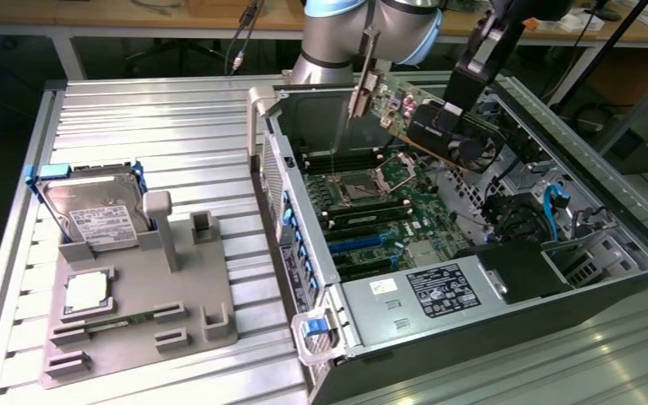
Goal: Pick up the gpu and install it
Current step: 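Insert the gpu into the slot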
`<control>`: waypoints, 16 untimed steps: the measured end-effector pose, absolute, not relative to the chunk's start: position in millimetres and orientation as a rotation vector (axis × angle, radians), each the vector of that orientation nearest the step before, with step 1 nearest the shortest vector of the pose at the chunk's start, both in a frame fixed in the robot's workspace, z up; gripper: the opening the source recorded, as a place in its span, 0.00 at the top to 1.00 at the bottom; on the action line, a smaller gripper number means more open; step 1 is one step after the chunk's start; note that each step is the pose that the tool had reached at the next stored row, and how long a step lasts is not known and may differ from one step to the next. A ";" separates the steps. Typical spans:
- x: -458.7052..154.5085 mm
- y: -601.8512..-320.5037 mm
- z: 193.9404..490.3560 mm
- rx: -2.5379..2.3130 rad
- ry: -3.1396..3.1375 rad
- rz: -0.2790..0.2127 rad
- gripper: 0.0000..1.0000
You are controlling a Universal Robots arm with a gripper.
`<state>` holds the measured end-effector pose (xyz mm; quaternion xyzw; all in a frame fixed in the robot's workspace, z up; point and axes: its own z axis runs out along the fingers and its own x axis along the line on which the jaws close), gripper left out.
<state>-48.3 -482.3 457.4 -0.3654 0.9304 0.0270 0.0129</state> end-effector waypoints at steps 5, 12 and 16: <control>-48.3 -482.3 457.3 -1.195 2.878 0.085 0.73; -48.3 -482.3 457.3 -1.277 2.844 0.086 0.73; -48.3 -482.3 457.4 -1.331 2.820 0.087 0.73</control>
